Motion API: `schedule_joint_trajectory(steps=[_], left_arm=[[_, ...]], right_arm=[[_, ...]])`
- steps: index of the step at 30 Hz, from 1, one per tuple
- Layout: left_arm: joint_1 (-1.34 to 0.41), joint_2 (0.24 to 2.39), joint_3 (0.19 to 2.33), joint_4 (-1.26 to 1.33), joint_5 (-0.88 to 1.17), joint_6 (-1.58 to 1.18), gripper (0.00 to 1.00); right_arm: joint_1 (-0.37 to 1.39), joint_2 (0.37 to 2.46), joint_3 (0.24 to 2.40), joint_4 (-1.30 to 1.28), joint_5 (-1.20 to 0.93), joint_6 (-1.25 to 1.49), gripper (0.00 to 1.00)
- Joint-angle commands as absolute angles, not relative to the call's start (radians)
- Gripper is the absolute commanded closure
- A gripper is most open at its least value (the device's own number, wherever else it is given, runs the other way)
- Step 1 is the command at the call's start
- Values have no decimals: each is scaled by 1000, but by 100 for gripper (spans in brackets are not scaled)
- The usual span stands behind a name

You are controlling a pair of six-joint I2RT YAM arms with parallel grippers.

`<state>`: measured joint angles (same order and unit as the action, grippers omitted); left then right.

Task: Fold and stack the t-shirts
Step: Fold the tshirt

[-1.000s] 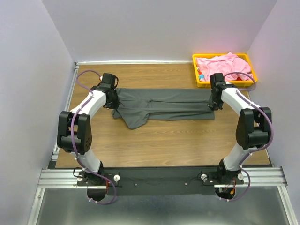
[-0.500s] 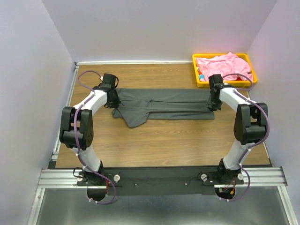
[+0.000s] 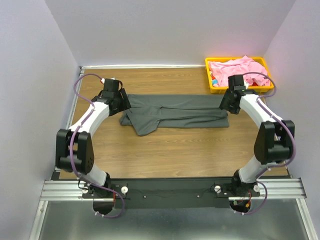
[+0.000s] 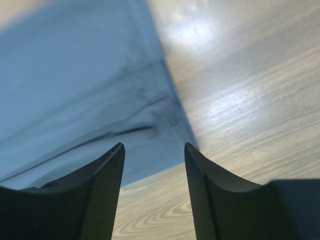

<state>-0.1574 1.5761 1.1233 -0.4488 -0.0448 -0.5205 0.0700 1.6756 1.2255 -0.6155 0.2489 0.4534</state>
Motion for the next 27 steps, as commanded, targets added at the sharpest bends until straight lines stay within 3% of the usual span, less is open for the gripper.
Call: schedule_joint_trajectory(steps=[1, 11, 19, 27], left_arm=[[-208, 1447, 1082, -454, -80, -525, 25], [-391, 1364, 816, -425, -35, -589, 30], [-399, 1410, 782, -335, 27, -624, 33], [-399, 1486, 773, -285, 38, -632, 45]], right_arm=[[78, 1559, 1197, -562, 161, 431, 41], [92, 1341, 983, -456, 5, 423, 35], [92, 1220, 879, -456, -41, 417, 34], [92, 1140, 841, -463, -21, 430, 34]])
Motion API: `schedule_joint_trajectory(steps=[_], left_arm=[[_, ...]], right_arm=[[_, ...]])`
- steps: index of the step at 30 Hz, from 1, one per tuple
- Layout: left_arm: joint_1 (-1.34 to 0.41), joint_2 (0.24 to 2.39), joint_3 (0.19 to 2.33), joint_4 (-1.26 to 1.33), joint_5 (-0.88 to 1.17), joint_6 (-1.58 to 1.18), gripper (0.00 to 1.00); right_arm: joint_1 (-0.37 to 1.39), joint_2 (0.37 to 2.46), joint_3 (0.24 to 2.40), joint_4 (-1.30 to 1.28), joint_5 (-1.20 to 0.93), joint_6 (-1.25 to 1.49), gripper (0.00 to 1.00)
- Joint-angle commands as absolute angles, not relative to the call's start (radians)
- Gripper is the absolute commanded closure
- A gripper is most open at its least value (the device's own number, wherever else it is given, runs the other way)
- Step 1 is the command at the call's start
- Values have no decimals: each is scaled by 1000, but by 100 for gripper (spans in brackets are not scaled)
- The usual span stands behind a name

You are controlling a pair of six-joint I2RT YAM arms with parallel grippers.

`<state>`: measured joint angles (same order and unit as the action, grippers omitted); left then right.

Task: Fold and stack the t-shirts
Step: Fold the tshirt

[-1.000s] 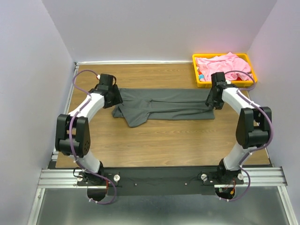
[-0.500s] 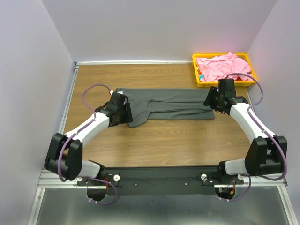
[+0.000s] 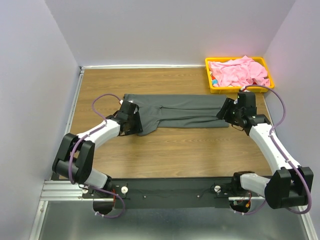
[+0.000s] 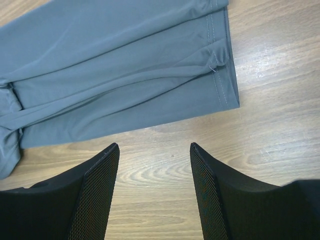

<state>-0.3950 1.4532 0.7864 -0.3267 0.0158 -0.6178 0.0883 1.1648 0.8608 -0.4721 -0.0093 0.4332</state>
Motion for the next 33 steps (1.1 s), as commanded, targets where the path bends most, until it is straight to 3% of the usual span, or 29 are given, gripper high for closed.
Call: schedule_joint_trajectory(steps=[1, 8, 9, 10, 13, 28, 32, 33], left_arm=[[-399, 1493, 775, -285, 40, -632, 46], [-400, 1499, 778, -276, 37, -637, 65], [-399, 1502, 797, -276, 50, -631, 83], [-399, 1502, 798, -278, 61, -630, 83], [-397, 1519, 854, -288, 103, -626, 99], [-322, 1845, 1379, -354, 127, -555, 98], [-278, 1923, 1431, -347, 138, -564, 94], [-270, 1933, 1442, -341, 143, -568, 89]], right_arm=[[92, 1135, 841, -465, -20, 428, 34], [92, 1129, 847, -469, -12, 428, 34], [92, 1131, 848, -469, -11, 428, 34], [92, 1131, 848, -469, -11, 429, 34], [92, 1138, 857, -471, -15, 422, 34], [92, 1227, 894, -471, -97, 359, 35], [92, 1247, 894, -471, -126, 351, 35], [92, 1256, 893, -471, -129, 350, 35]])
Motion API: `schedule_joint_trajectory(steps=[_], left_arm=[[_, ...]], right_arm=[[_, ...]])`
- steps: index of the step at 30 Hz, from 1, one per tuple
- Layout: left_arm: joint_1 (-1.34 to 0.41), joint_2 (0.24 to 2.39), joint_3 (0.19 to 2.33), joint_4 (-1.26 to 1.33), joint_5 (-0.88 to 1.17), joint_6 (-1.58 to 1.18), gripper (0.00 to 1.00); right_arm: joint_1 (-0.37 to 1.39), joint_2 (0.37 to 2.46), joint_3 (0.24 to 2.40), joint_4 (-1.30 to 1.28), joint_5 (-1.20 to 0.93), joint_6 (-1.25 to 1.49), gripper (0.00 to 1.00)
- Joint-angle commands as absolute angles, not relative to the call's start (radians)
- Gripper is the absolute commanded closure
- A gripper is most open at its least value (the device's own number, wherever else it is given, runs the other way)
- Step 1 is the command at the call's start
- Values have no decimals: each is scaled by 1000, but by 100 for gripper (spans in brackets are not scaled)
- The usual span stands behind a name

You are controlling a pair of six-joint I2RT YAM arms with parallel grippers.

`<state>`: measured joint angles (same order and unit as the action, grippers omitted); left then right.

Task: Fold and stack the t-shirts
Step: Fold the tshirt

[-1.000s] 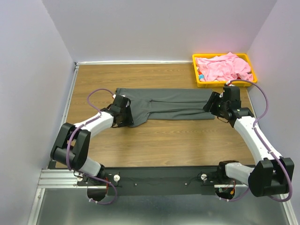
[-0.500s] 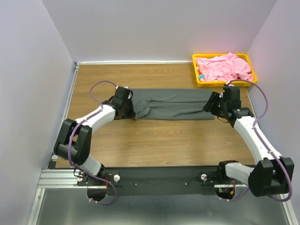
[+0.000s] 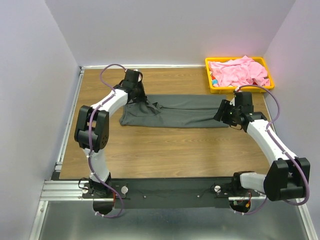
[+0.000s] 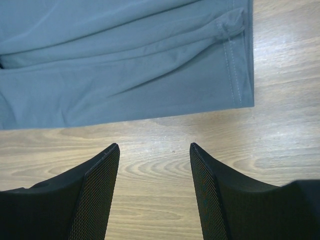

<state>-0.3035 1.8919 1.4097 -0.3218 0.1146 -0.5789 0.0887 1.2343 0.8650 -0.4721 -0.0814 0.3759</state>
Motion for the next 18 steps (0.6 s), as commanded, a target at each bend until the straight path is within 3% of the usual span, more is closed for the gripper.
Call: schedule_joint_trajectory(steps=[1, 2, 5, 9, 13, 18], left_arm=[[-258, 1948, 1448, -328, 153, -575, 85], [-258, 1954, 1454, -322, 159, -575, 80], [-245, 1973, 1491, -299, 187, -591, 49], [-241, 1977, 1531, -298, 195, -595, 31], [-218, 1910, 1505, -281, 160, -597, 31], [-198, 1714, 1295, -235, 69, -603, 42]], right_arm=[[92, 1262, 893, -469, -132, 351, 35], [92, 1269, 894, -469, -130, 353, 35], [92, 1298, 905, -468, -112, 363, 35], [92, 1359, 929, -459, -91, 373, 34], [78, 1439, 942, -427, -83, 432, 35], [26, 1456, 894, -327, -133, 524, 43]])
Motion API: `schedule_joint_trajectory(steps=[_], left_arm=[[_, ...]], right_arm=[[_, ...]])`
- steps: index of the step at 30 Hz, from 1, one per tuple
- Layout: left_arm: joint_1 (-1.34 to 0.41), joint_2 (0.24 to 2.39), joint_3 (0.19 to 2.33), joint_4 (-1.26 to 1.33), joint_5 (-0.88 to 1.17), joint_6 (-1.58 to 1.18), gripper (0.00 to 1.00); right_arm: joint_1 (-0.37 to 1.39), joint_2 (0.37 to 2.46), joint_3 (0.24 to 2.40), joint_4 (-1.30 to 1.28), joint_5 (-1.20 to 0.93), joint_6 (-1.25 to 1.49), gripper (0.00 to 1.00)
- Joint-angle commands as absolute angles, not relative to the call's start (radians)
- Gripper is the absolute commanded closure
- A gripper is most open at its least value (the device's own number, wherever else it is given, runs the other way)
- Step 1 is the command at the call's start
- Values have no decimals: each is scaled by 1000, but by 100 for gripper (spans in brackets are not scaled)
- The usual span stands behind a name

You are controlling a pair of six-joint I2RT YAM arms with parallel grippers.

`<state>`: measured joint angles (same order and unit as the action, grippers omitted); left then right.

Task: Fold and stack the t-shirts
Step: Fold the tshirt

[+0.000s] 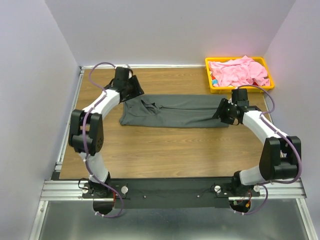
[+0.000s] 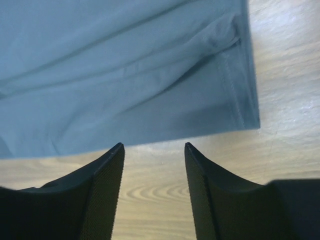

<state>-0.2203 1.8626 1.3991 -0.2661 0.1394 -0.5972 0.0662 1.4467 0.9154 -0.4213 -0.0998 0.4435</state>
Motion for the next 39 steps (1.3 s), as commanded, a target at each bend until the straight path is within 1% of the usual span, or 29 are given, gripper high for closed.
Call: schedule_joint_trajectory(steps=[1, 5, 6, 9, 10, 11, 13, 16, 21, 26, 30, 34, 37, 38, 39], left_arm=[[-193, 1689, 1260, -224, 46, -601, 44], [-178, 1599, 1115, -207, 21, -591, 57], [-176, 1594, 1091, -204, 21, -583, 62], [-173, 1595, 1023, -195, 21, -575, 69], [-169, 1600, 997, -187, 17, -574, 70], [-163, 1611, 976, -181, 8, -572, 74], [-152, 1634, 963, -179, 8, -571, 75], [-137, 1654, 936, -178, -78, -563, 76], [-114, 1689, 888, -199, -78, -555, 81], [-112, 1661, 807, -202, -51, -577, 82], [-106, 1608, 741, -221, -52, -584, 82], [-103, 1522, 695, -247, -57, -586, 81], [-103, 1444, 693, -247, -37, -577, 74], [-103, 1413, 698, -248, -34, -566, 70], [-103, 1399, 703, -250, -31, -558, 68]], right_arm=[[5, 1459, 875, -298, -150, 547, 45], [-55, 1476, 842, -232, -221, 584, 48], [-64, 1480, 833, -221, -235, 591, 48], [-83, 1509, 821, -183, -273, 609, 50], [-89, 1522, 816, -161, -282, 618, 50], [-97, 1532, 805, -144, -290, 629, 51], [-106, 1543, 795, -131, -296, 637, 52], [-130, 1560, 764, -115, -302, 640, 52], [-208, 1582, 686, -109, -308, 638, 56], [-294, 1530, 605, -113, -307, 664, 57], [-305, 1447, 557, -139, -258, 675, 57], [-305, 1369, 578, -214, -256, 617, 58], [-304, 1336, 604, -232, -311, 562, 58], [-301, 1316, 629, -238, -363, 551, 58], [-296, 1310, 643, -236, -389, 539, 58]])
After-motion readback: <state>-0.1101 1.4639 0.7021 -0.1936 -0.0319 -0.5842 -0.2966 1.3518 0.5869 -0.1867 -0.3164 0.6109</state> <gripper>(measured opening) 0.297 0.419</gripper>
